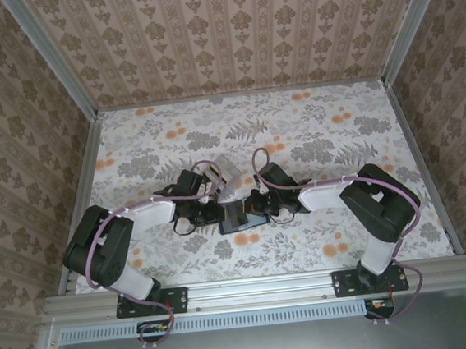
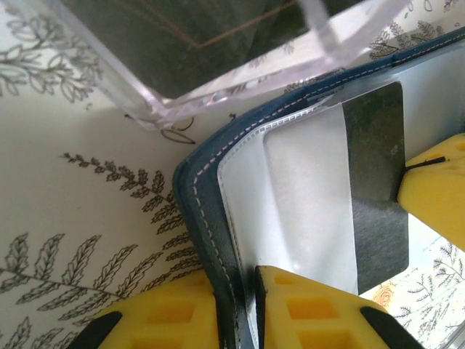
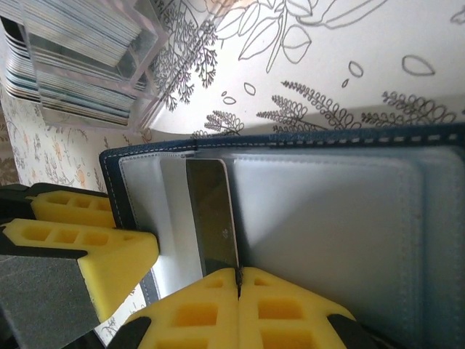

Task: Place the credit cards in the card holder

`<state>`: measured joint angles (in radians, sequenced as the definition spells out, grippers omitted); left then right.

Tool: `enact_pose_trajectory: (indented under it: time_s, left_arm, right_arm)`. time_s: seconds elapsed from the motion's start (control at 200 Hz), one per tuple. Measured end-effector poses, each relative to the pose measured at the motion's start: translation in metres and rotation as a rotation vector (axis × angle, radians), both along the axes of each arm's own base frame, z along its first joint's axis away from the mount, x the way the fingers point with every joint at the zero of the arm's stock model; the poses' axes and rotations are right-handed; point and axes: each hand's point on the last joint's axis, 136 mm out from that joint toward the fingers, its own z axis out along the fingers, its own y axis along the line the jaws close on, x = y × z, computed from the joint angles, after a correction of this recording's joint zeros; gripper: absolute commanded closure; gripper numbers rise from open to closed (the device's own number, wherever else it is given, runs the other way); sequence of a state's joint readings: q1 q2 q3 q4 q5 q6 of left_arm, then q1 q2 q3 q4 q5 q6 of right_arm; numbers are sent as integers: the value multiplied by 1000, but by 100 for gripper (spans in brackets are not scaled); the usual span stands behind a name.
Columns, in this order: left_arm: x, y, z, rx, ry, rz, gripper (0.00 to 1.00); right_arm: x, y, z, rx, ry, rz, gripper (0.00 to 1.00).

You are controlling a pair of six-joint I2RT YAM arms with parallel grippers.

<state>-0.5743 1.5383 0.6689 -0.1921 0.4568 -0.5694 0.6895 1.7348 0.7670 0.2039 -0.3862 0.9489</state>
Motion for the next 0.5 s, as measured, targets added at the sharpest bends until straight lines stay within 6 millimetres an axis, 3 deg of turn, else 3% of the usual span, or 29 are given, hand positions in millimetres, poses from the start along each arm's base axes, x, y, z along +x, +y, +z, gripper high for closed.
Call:
enact_pose_trajectory:
  time_s: [0.195, 0.365, 0.5]
  left_arm:
    - [-4, 2, 0, -25, 20, 36, 78]
    - [-3, 0, 3, -75, 39, 64, 61]
    - [4, 14, 7, -119, 51, 124, 60]
  right_arm:
    - [-5, 11, 1, 22, 5, -11, 100]
    - [-7, 17, -7, 24, 22, -12, 100]
    - [-8, 21, -7, 32, 17, -5, 100]
